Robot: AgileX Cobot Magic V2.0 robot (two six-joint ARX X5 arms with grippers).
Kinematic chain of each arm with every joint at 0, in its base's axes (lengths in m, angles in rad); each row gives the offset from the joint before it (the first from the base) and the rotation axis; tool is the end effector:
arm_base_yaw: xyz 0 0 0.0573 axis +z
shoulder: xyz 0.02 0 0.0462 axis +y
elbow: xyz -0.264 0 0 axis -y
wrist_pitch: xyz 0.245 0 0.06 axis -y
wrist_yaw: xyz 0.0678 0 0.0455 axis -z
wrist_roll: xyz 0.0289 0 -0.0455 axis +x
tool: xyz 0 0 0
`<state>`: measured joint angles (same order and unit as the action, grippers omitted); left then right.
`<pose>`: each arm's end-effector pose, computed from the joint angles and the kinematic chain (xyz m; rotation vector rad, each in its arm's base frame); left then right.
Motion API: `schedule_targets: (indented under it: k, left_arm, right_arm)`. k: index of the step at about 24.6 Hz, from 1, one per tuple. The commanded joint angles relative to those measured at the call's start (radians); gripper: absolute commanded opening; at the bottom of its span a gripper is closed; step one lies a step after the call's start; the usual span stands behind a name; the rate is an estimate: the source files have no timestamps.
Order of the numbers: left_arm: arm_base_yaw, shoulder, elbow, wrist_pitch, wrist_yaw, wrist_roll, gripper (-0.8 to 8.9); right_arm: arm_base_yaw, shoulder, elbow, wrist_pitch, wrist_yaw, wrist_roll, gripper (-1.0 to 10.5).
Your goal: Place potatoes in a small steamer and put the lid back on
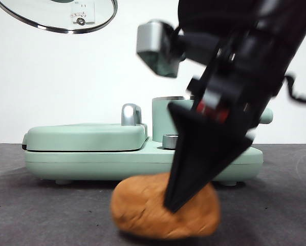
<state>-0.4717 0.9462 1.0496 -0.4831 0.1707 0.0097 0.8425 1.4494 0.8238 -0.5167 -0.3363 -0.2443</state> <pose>0.1693 -0.0919 0.3669 0.0672 0.3788 -0.6364 0.1668 0.2013 0.1842 -0.4934 1.0393 1.1863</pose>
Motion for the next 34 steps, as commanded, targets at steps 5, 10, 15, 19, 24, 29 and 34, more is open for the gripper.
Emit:
schedule_targets:
  k: [5,10,15,19,24,29,34]
  left_arm:
    - [-0.005,0.0,0.016,0.034,0.001,0.001,0.13]
    - [-0.005,0.0,0.016,0.034,0.001,0.0,0.13]
    - [-0.005,0.0,0.016,0.034,0.001,0.0,0.13]
    - [-0.005,0.0,0.016,0.033,0.001,0.0,0.13]
    - [-0.005,0.0,0.016,0.034,0.001,0.0,0.13]
    - [-0.005,0.0,0.016,0.034,0.001,0.0,0.13]
    - [-0.005,0.0,0.016,0.034,0.001,0.0,0.13]
  right_arm:
    - [-0.026,-0.059,0.33,-0.459,0.137,0.188,2.1]
    - [-0.072,-0.056,0.563,-0.554,0.214,0.218,2.1]
    - [-0.124,-0.008,0.677,-0.513,0.224,0.219,2.1]
    - [-0.185,0.075,0.763,-0.5,0.233,0.213,2.1]
    - [-0.266,0.197,0.872,-0.493,0.233,0.19,2.1]
    - [-0.338,0.315,0.979,-0.486,0.233,0.168,2.1]
    - [-0.386,0.406,1.048,-0.468,0.23,0.152,2.1]
